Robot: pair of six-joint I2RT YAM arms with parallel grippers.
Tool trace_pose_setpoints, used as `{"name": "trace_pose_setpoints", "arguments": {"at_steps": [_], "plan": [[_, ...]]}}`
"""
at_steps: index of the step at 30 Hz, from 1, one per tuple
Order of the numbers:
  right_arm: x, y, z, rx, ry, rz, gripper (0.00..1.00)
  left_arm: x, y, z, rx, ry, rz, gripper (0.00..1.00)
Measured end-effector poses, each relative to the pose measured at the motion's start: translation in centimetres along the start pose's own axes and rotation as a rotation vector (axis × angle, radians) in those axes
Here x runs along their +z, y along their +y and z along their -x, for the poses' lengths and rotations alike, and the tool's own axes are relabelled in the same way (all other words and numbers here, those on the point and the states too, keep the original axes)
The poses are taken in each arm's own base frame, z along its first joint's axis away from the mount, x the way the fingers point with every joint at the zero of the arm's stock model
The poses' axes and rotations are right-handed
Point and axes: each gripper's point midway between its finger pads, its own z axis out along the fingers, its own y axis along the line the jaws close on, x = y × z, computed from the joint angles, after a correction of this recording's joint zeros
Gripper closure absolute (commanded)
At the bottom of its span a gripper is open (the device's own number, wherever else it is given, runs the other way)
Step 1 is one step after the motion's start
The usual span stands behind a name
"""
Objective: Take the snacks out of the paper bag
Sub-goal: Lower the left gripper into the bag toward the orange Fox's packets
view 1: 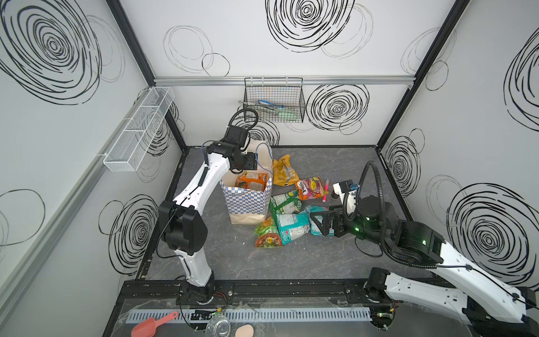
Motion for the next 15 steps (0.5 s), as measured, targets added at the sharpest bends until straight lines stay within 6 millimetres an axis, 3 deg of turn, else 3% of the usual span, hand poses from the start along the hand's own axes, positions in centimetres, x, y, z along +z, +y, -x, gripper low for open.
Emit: {"name": "trace_pose_setpoints", "arguments": {"at_steps": [5, 15], "plan": [[0.0, -0.1, 0.0, 0.000, -0.002, -0.003, 0.03, 1.8, 0.6, -2.1, 0.004, 0.066, 0.016, 0.23], [0.2, -0.2, -0.3, 0.000, 0.000, -0.004, 0.03, 4.5, 1.5, -4.6, 0.032, 0.153, 0.045, 0.23]]}}
